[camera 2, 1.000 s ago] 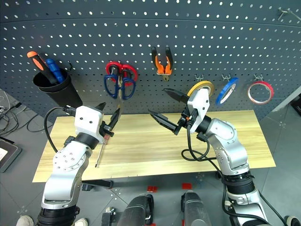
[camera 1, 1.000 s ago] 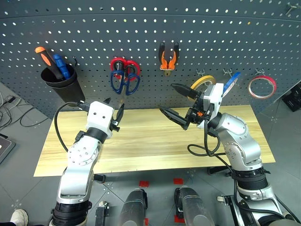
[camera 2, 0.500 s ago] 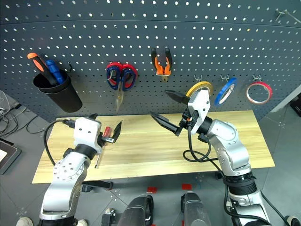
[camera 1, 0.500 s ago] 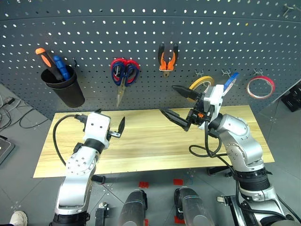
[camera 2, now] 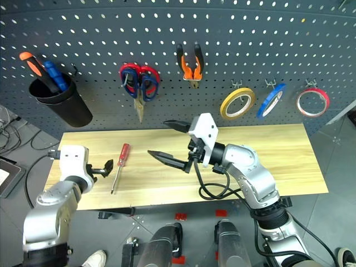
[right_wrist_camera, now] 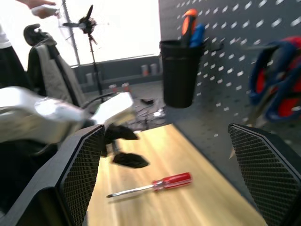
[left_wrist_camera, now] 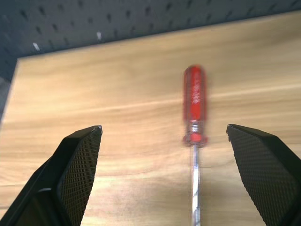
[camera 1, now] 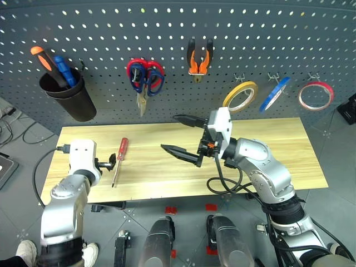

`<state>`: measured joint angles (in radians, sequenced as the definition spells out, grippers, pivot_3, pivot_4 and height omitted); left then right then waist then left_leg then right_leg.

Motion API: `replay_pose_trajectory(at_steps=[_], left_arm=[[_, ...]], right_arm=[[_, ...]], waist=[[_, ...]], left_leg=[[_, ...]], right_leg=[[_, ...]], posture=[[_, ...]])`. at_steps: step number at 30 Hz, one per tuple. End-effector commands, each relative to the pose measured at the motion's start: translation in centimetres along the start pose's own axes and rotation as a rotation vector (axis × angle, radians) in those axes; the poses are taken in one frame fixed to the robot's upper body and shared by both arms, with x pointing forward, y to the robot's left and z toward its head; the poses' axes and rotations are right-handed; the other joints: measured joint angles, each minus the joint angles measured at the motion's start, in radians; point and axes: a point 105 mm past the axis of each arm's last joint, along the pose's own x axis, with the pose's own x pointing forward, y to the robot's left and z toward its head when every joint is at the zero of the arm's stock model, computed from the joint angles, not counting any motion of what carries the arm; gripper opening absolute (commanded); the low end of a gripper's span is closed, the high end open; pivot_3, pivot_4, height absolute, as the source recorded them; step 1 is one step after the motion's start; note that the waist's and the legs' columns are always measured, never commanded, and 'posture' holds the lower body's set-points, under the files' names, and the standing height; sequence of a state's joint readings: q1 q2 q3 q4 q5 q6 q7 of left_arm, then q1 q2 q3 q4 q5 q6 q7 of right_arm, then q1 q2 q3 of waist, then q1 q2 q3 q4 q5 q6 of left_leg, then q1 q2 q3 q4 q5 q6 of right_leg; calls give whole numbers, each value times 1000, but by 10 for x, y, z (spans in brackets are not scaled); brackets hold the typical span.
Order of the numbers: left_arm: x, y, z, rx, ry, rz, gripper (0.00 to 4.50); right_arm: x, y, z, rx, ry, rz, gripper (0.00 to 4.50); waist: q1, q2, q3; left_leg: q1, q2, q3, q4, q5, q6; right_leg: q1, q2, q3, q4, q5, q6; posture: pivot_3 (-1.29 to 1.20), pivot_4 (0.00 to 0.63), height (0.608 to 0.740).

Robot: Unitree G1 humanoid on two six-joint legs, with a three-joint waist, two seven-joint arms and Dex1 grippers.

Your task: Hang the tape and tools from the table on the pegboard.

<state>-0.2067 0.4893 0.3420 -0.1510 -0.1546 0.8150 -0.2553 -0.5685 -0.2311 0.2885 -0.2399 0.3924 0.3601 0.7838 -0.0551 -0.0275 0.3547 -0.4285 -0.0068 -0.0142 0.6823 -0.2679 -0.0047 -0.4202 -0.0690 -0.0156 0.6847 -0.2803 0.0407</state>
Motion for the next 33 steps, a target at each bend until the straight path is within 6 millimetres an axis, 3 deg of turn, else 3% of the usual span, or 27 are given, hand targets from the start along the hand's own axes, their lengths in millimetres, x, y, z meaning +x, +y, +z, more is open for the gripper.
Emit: replay_pose_trajectory(at_steps=[1,11,21,25,33], left_arm=[[19,8,9,-33,29,-32,4488],[63,-4,21,18,96,-120,4488],[77,-9,19,48,147,-141,4488],[78,-5,24,51,150,-137,3590],[77,-4,30,55,150,-143,1010]], right_arm=[[10,0,-3,-35,43,35,4500],[17,-4,-16,-79,129,42,4500],[20,-7,-18,-71,144,18,4500],[20,-10,-18,-70,146,12,4500],[23,-14,-17,-79,134,7,4500]], waist=[[0,-1,19],[-5,-4,87],[-2,0,93],[-4,0,94],[-7,0,94]], left_leg=[[0,0,0,0,0,0],[-4,1,6,11,1,-2],[-5,1,9,13,1,-2],[-5,1,10,13,1,-2],[-5,2,12,11,1,-2]], right_leg=[[-1,0,-1,1,0,0],[-7,-1,-1,13,0,0],[-9,-1,1,13,0,0],[-9,-1,1,13,0,0],[-11,-1,3,13,0,0]], posture=[[-114,494,740],[-131,538,740],[-145,544,740],[-136,536,740],[-125,514,740]])
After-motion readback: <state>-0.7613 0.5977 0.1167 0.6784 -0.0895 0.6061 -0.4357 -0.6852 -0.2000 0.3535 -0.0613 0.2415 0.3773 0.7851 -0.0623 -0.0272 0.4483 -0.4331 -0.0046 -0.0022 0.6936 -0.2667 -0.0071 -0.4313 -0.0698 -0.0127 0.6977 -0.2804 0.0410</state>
